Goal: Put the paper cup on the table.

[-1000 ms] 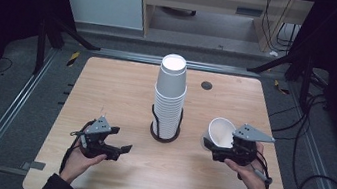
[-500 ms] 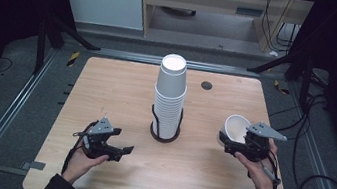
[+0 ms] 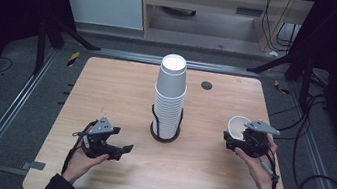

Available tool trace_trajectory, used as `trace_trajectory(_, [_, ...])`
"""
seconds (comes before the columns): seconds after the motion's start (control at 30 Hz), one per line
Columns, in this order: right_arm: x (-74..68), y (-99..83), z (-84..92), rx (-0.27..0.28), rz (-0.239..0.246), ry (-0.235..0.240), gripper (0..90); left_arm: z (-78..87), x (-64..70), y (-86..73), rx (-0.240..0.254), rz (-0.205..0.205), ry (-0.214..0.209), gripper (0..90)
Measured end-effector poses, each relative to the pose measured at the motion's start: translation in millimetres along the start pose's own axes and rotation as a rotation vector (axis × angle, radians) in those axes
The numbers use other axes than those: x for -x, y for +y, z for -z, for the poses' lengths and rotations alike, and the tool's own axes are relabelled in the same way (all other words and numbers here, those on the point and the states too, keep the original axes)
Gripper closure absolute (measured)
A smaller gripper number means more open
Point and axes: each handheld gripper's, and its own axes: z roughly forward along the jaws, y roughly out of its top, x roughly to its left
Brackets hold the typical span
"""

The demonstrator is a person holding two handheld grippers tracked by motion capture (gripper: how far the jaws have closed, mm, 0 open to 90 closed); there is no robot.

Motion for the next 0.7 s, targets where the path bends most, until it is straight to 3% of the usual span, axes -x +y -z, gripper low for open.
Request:
trace_trajectory(0.3, [2.7, -0.6, -4.9, -0.007, -0.003, -0.014, 13.7, 0.1, 1.9, -0.4, -0.003, -0.013, 0.007, 14.8])
trace_trajectory(0.7, [4.2, -9.0, -22.8, -0.066, 0.000, -0.001, 13.7, 1.6, 0.9, -0.3, 0.001, -0.010, 0.012, 15.0])
